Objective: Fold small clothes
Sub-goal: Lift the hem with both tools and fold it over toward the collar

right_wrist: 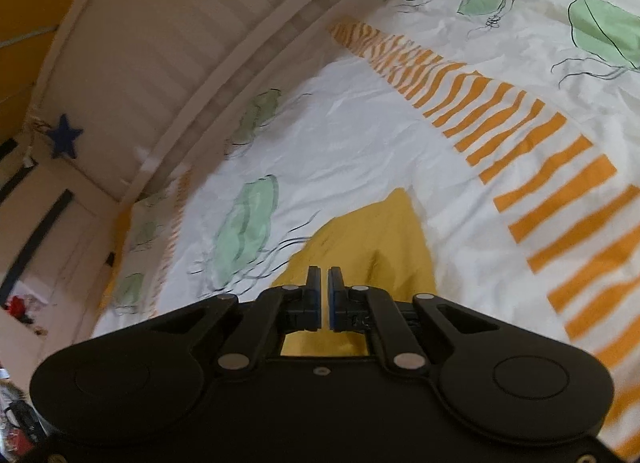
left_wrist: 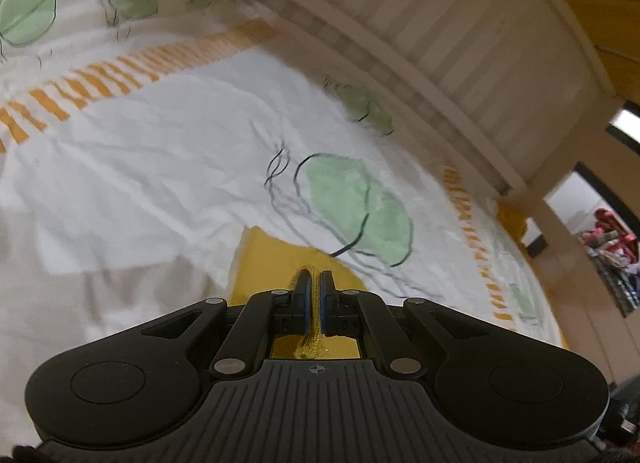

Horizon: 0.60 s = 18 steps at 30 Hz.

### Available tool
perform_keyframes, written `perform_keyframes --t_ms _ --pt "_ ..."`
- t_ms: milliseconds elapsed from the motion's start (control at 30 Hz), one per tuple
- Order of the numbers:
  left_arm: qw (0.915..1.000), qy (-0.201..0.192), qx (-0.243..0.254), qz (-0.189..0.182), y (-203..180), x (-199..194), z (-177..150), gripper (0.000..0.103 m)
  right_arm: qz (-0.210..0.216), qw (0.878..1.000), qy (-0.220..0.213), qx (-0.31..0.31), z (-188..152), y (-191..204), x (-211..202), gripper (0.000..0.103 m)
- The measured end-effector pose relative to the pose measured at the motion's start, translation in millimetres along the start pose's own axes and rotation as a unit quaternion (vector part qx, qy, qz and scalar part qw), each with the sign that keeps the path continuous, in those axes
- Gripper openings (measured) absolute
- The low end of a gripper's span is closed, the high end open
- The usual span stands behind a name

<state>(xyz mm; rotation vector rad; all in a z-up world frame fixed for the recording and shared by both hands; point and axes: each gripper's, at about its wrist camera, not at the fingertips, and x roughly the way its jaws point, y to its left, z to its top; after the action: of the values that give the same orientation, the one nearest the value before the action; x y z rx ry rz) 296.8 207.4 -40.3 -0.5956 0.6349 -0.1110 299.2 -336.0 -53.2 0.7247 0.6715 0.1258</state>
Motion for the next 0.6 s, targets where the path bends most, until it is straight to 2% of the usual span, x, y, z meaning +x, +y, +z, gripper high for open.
perform_keyframes --t_ms 100,200,333,400,433,467,600 --pt "0.9998 0.009 0.000 0.016 6 15 -2 0.004 -0.014 1.000 -0.001 -0.024 -1 2 9 0.018" --pt "0.9997 0.016 -0.002 0.020 9 21 -4 0.004 -0.009 0.999 0.017 -0.049 -9 5 9 0.020" --pt "0.9995 0.021 0.002 0.023 12 21 -5 0.004 -0.029 0.995 0.039 -0.089 -22 6 9 0.023" --pt "0.9995 0.021 0.003 0.023 13 19 -4 0.004 -0.032 0.993 0.046 -0.100 -27 4 11 0.034" --pt "0.9995 0.021 0.004 0.023 13 19 -4 0.004 -0.031 0.993 0.049 -0.102 -28 4 12 0.045" --pt "0.9995 0.022 0.005 0.023 12 18 -3 0.004 -0.030 0.993 0.050 -0.107 -30 4 13 0.049" --pt "0.9994 0.022 0.010 0.024 9 19 -3 0.004 -0.041 0.987 0.052 -0.147 -35 7 18 0.049"
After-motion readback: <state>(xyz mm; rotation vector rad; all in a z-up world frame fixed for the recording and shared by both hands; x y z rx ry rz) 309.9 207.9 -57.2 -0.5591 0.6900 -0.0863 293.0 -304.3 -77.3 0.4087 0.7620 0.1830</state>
